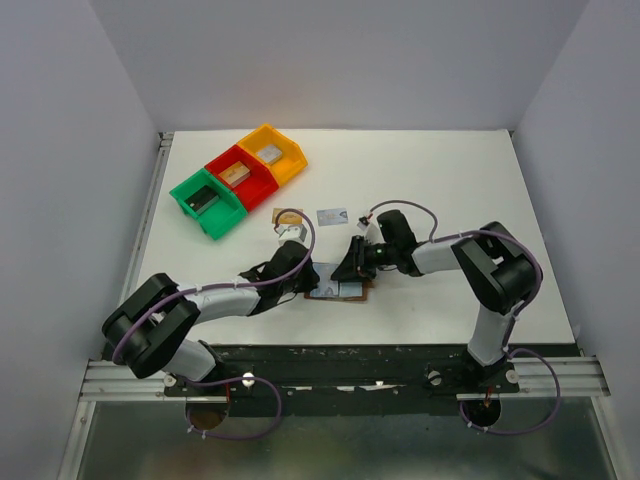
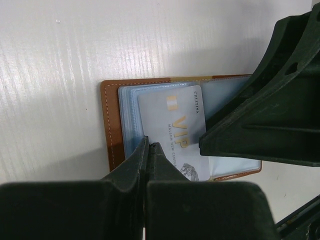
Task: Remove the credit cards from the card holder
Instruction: Remove the credit card from the card holder.
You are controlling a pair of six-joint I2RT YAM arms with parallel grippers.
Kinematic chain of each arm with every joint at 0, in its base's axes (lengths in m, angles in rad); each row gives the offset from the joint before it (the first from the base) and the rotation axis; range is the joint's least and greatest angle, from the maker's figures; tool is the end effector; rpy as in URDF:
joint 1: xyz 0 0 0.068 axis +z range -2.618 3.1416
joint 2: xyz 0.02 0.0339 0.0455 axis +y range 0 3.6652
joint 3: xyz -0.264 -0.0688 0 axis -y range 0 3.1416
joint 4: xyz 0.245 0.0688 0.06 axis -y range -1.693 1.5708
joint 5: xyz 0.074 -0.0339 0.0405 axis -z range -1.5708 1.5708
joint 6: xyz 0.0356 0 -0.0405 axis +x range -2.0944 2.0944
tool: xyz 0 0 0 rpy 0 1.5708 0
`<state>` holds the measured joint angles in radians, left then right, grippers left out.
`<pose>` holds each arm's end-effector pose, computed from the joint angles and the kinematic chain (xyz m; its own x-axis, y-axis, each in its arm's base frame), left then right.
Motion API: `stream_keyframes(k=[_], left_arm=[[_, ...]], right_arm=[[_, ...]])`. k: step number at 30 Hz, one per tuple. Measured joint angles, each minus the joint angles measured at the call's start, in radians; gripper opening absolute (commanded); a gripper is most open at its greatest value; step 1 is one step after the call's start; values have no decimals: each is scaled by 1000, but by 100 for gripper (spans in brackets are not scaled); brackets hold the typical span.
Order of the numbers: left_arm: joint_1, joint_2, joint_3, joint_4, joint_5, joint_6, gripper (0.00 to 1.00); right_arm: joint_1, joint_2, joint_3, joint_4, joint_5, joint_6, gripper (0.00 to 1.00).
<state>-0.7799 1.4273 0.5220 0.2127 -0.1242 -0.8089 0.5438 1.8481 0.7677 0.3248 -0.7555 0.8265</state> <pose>0.1914 -0.1831 0.1493 -0.7692 -0.2490 -0.5885 0.1064 0.8582 -0.5022 0.2726 0.1933 0.1110 -0.9887 0.0279 -0.1473 -0.1128 0.5080 0.8539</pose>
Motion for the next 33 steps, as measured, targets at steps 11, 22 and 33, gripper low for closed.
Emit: stream_keyframes(k=[11,22,33], left_arm=[[1,0,-1,3,-2,-1,0],[1,-108,-48,-27,-16,-5,0],[1,-87,-31,-68,-39,-8,0]], right_arm=[[0,37,0,66,-24,42,36],[0,50,0,79,-40,48,36],[1,50,0,79,-48,47,36]])
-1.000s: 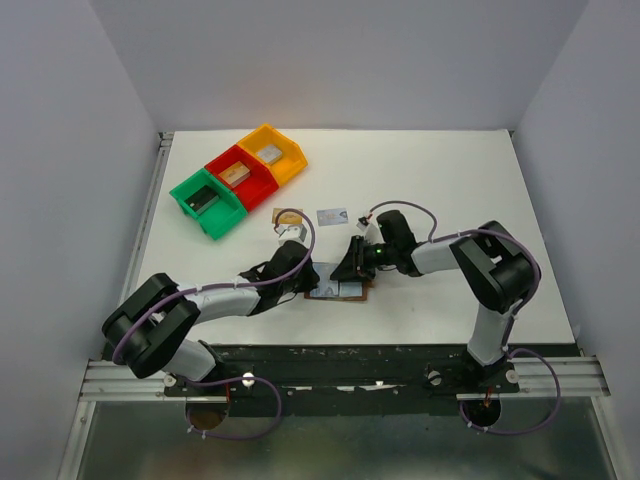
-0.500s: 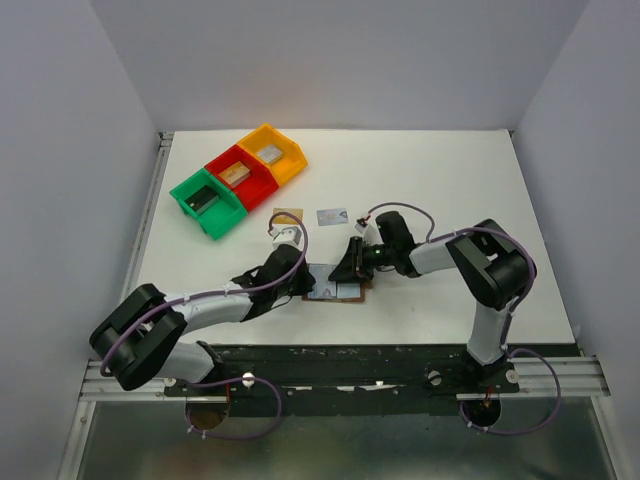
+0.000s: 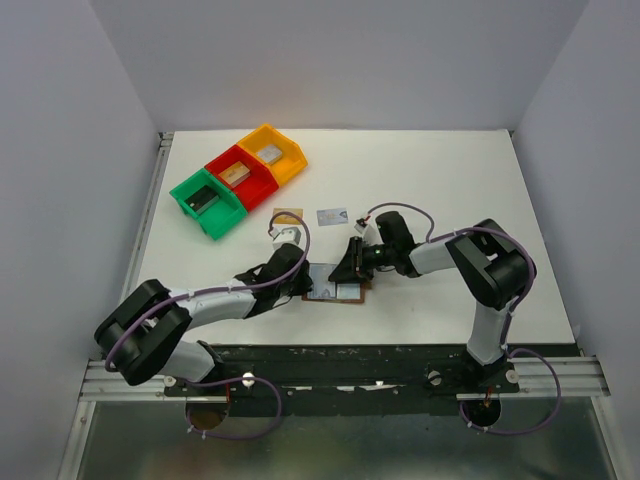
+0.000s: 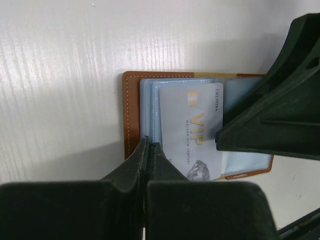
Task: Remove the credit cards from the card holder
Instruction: Remove the credit card from the card holder.
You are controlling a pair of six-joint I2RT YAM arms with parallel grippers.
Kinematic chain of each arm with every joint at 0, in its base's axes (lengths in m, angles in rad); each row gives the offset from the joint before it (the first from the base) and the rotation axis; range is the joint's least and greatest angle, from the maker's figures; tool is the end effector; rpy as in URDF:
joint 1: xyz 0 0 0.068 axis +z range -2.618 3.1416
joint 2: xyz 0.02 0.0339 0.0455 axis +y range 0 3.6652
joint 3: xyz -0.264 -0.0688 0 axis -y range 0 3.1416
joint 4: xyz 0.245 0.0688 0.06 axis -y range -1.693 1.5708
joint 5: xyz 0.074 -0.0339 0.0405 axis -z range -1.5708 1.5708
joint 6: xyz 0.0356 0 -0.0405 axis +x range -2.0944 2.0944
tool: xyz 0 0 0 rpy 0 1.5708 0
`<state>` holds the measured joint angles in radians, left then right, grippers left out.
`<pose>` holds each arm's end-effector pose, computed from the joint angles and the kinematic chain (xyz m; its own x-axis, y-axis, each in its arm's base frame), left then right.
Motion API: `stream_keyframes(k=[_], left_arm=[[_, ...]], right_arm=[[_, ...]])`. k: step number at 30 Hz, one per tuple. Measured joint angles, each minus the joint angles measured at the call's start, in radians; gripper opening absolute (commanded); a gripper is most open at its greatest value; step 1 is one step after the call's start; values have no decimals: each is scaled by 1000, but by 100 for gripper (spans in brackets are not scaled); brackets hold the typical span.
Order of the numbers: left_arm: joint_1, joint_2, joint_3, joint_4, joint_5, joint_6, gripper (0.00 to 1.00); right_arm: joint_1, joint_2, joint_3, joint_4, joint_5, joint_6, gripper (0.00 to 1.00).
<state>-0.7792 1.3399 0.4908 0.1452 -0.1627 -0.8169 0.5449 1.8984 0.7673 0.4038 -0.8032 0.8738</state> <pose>0.1817 -0.1713 0.1556 -0.7567 -0.2638 -0.5982 0.0788 0.8715 -0.4840 0.2751 0.1967 0.1017 -0.9934 0.0205 -0.1127 -0.0902 0.4666 0.8799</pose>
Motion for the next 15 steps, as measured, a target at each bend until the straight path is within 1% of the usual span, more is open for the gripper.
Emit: stream_keyframes(k=[6,15], left_arm=[[0,64,40,-20,-14,-7,0],[7,81,44,2,-15,-6,0]], right_arm=[[6,0,0,0,-9,0,36],[14,6,10,8,-20,16,36]])
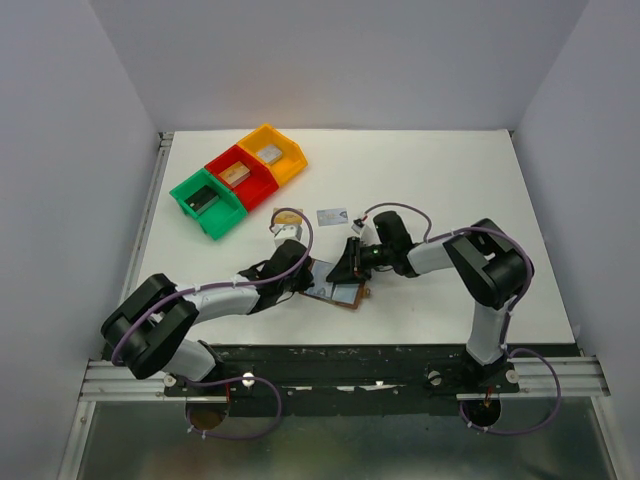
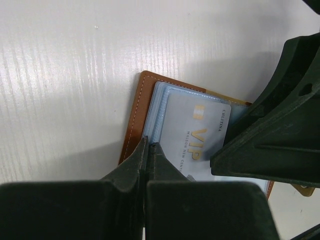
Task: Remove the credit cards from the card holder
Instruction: Remove the credit card from the card holder.
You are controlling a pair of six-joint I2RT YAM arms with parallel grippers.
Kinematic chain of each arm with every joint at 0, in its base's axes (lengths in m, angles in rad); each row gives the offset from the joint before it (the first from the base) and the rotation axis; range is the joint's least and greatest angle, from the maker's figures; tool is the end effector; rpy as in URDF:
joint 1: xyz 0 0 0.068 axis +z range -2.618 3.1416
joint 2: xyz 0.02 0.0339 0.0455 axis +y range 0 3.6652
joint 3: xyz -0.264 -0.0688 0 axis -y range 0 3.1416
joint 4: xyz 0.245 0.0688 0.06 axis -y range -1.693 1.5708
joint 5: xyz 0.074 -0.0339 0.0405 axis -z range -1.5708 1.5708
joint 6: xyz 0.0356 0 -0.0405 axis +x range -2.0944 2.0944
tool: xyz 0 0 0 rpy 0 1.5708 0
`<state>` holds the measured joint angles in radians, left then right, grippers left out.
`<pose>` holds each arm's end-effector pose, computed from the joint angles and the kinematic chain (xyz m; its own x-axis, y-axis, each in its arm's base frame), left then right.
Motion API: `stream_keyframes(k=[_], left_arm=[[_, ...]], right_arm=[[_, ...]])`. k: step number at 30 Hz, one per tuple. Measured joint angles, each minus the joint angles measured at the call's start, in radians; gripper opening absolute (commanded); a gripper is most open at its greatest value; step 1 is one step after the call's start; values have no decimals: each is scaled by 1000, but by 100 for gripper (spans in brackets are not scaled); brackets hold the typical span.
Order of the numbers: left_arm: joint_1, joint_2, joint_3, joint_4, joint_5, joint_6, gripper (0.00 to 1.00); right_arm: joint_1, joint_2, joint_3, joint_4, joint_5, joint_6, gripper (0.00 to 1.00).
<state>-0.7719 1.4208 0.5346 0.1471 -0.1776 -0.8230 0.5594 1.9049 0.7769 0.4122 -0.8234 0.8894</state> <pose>0.1925 -0.1786 0.1492 -0.7630 -0.2644 -0.5898 0.0493 0.8861 -0.4610 0.2742 0.2025 0.1028 -0.9948 0.0000 -0.1015 -0.0907 0.4484 0.8892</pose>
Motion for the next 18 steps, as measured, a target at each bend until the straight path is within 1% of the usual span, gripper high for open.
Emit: stream_keyframes(k=[13,16,18], left_arm=[[5,-6,-23,40,-11,3,0],[6,-12,-31,50,-13,3,0],[6,-20,-40,56,-14,3,0]], right_arm=[[6,20,7,23,11,53,36],[10,29,8,35,11,66,44],[13,32,16,39,9,76,45]])
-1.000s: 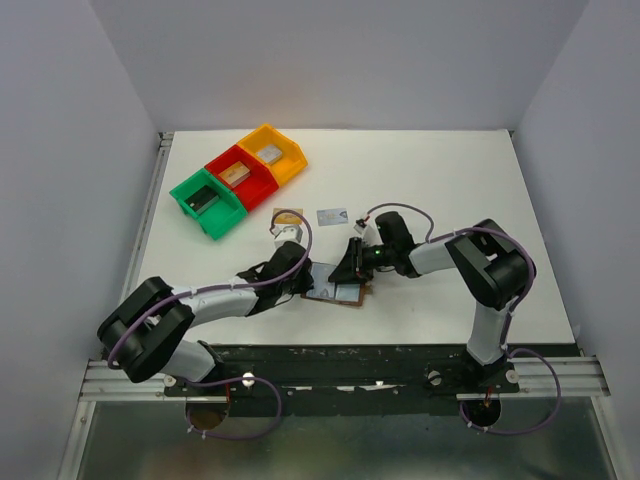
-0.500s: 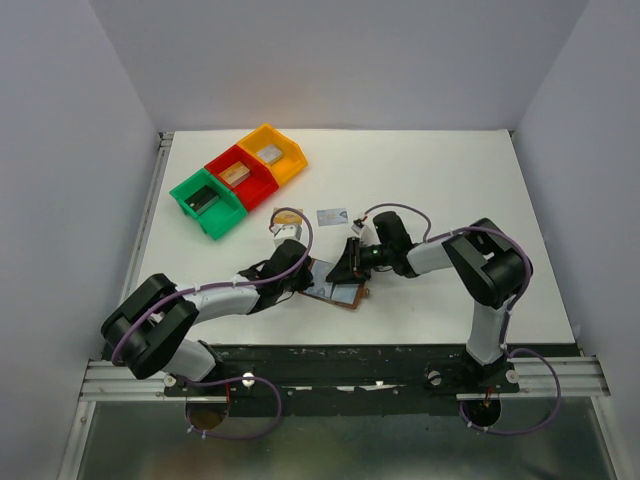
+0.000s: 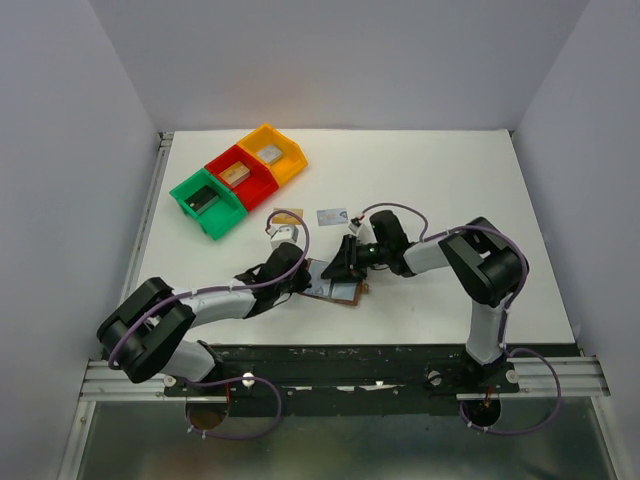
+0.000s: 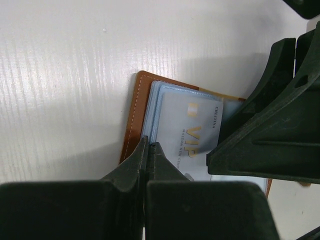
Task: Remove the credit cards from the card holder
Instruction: Remove the credit card from the card holder.
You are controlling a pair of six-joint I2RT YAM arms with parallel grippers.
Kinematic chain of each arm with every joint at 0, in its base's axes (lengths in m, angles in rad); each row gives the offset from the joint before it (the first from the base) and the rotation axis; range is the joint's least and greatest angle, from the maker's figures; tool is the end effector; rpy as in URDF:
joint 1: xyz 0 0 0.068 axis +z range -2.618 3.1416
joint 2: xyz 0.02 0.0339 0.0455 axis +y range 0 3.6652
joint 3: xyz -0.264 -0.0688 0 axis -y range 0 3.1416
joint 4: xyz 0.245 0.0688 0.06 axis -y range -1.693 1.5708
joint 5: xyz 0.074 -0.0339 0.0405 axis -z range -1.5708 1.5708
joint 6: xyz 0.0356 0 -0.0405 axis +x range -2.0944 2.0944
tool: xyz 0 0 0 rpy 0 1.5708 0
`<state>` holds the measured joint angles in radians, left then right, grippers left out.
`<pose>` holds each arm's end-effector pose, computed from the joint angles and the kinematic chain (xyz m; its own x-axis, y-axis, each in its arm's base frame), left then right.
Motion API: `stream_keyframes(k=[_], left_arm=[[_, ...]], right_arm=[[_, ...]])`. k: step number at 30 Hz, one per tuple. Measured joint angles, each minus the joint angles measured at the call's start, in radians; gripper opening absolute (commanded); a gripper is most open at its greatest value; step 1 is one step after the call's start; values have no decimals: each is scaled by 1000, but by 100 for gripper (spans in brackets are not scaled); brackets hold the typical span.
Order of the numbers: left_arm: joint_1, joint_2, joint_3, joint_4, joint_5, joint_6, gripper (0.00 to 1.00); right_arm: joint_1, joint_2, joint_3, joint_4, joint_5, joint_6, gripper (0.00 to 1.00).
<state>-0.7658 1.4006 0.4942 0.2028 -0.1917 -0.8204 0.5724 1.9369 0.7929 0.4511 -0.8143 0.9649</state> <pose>0.1897 -0.1730 0.1473 -0.7391 -0.2854 -0.6101 0.0515 0.8792 -0.4737 0.2771 0.2093 0.0989 -0.9980 0.0281 -0.0563 -0.0382 0.4404 0.8970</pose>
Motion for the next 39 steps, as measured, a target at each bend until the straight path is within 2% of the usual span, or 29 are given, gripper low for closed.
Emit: stream_keyframes(k=[8,17,39], left_arm=[[0,-32,-34,11,0,-5,0],[0,-47,-48,12,0,-19,0],[13,-22,-36,9,10,-73,0]], right_arm=[[18,11,27,21,6,6,39],[21,19,30,20,7,7,39],[22,-74,17,-147,63,-111,33]])
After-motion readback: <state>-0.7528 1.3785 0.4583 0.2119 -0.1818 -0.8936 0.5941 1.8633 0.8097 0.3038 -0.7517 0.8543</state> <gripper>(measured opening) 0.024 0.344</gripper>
